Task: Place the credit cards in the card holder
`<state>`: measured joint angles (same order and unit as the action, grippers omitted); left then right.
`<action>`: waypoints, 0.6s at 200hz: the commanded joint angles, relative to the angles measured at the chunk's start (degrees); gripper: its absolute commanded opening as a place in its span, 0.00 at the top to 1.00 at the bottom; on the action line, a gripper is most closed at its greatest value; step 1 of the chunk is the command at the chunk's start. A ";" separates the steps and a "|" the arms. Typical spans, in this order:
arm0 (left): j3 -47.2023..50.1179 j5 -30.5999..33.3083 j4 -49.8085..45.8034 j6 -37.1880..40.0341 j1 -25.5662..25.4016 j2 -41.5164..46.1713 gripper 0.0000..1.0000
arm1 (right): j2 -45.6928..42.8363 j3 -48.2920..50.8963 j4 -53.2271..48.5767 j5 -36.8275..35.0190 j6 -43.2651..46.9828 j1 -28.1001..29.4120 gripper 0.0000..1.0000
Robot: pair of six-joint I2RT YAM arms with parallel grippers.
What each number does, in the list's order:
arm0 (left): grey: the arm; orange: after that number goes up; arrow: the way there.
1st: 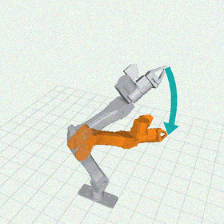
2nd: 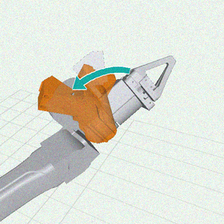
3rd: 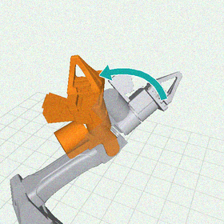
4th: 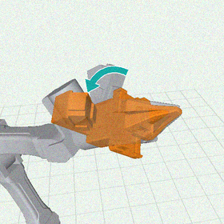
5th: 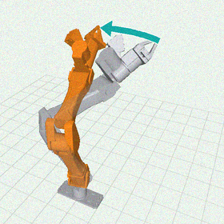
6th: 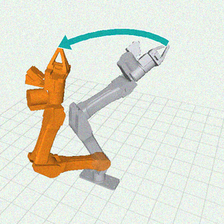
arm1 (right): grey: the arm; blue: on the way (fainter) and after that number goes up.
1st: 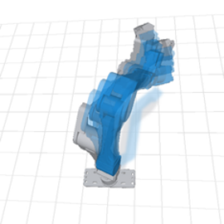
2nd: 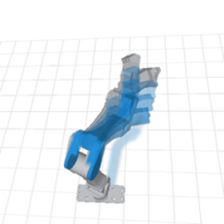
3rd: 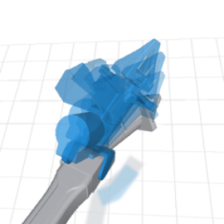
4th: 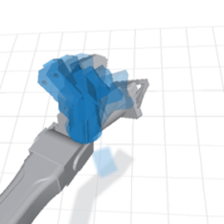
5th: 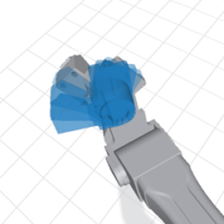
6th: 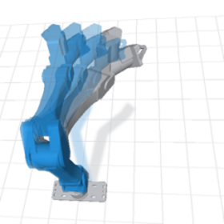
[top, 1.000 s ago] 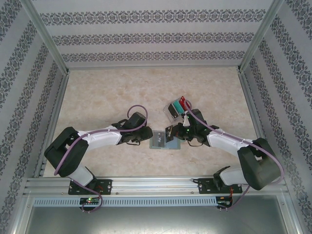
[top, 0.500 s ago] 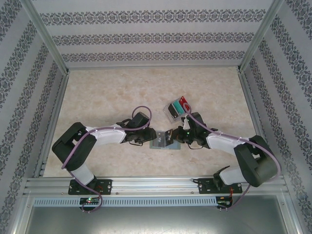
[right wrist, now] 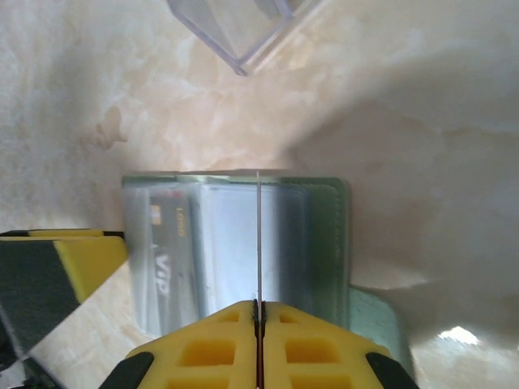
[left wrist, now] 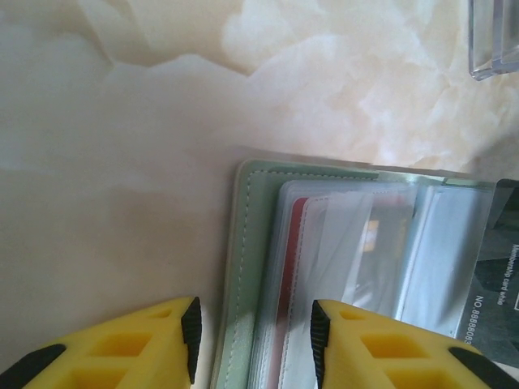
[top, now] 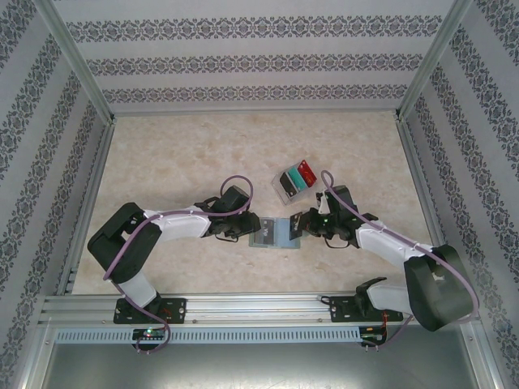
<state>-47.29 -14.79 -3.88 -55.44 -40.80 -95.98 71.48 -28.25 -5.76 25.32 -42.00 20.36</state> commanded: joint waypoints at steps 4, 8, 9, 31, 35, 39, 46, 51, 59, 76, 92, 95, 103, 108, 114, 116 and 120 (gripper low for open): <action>-1.14 -1.01 -0.91 1.12 -0.78 -1.01 0.58 | -3.00 -0.26 -6.21 -4.22 3.79 -0.45 0.93; -1.20 -0.96 -0.90 1.12 -0.78 -0.96 0.58 | -3.39 -0.45 -6.84 -4.53 4.11 -0.48 0.93; -1.21 -0.95 -0.88 1.12 -0.78 -0.96 0.58 | -3.51 -0.47 -7.00 -4.64 4.20 -0.45 0.93; -1.34 -1.00 -0.98 1.21 -0.78 -1.14 0.59 | -4.59 -1.09 -9.07 -4.99 5.41 -0.54 0.93; -1.40 -1.01 -0.96 1.21 -0.82 -1.21 0.59 | -4.56 -1.15 -9.34 -4.99 5.52 -0.48 0.93; -1.46 -1.05 -1.04 1.28 -0.78 -1.22 0.59 | -4.60 -1.18 -9.47 -4.98 5.60 -0.52 0.93; -1.65 -1.09 -1.20 1.38 -0.78 -1.44 0.59 | -4.51 -1.04 -9.47 -5.00 5.53 -0.49 0.93; -1.78 -1.04 -1.16 1.47 -0.78 -1.47 0.59 | -4.40 -0.89 -9.32 -5.00 5.50 -0.50 0.93; -1.84 -1.21 -1.27 1.47 -0.78 -1.64 0.59 | -4.27 -0.76 -9.36 -5.05 5.44 -0.50 0.93; -1.88 -1.25 -1.15 1.43 -0.78 -1.60 0.60 | -4.07 -0.41 -8.84 -5.12 5.25 -0.51 0.93; -1.64 -1.29 -1.13 1.30 -0.78 -1.57 0.60 | -3.55 -0.93 -8.75 -4.30 5.64 -0.57 0.93; -1.66 -1.21 -1.17 1.28 -0.78 -1.51 0.60 | -3.54 -1.28 -9.17 -4.30 6.04 -0.54 0.93; -1.57 -0.97 -1.23 1.30 -0.78 -1.20 0.60 | -3.90 -2.25 -10.58 -5.11 6.78 -0.55 0.93; -1.44 -0.59 -1.36 1.21 -0.86 -0.92 0.60 | -4.42 -2.62 -11.15 -5.53 7.09 -0.58 0.93; -1.11 0.26 -1.61 1.06 -0.93 -0.20 0.61 | -5.25 -3.02 -11.16 -5.38 7.41 -0.58 0.93; -1.02 0.72 -1.71 1.00 -0.95 0.11 0.61 | -5.53 -3.10 -10.95 -5.09 7.38 -0.58 0.93; -0.75 1.45 -1.80 0.89 -1.02 0.67 0.60 | -6.15 -3.13 -10.41 -4.35 7.28 -0.58 0.93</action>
<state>-47.94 -14.92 -4.23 -55.27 -40.82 -96.66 67.53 -28.88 -15.00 21.23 -36.82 20.34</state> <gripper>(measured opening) 0.397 0.072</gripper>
